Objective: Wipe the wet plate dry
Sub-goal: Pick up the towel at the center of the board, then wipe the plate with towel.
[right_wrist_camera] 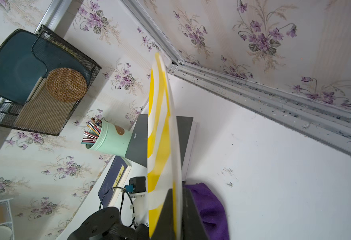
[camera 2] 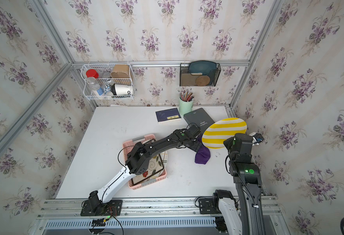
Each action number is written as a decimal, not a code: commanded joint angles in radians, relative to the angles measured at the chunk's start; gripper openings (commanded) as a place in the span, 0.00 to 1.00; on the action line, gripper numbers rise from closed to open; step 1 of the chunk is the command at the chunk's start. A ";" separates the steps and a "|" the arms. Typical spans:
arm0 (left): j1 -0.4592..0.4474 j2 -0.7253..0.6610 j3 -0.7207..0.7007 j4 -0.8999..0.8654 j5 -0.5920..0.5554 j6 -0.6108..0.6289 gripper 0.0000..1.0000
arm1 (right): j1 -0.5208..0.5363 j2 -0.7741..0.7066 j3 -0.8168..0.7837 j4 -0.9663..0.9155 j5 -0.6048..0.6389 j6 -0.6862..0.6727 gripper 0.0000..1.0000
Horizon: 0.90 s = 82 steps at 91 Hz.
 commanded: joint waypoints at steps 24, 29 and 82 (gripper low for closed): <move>0.034 -0.437 -0.139 -0.080 0.076 -0.023 0.00 | 0.000 0.010 0.071 0.056 -0.181 -0.146 0.00; 0.056 -0.592 -0.248 -0.012 0.049 -0.066 0.00 | 0.000 -0.001 0.060 0.095 -0.271 -0.139 0.00; 0.088 -0.953 -0.542 0.119 0.194 -0.076 0.00 | 0.002 -0.090 -0.091 0.670 -0.710 0.294 0.00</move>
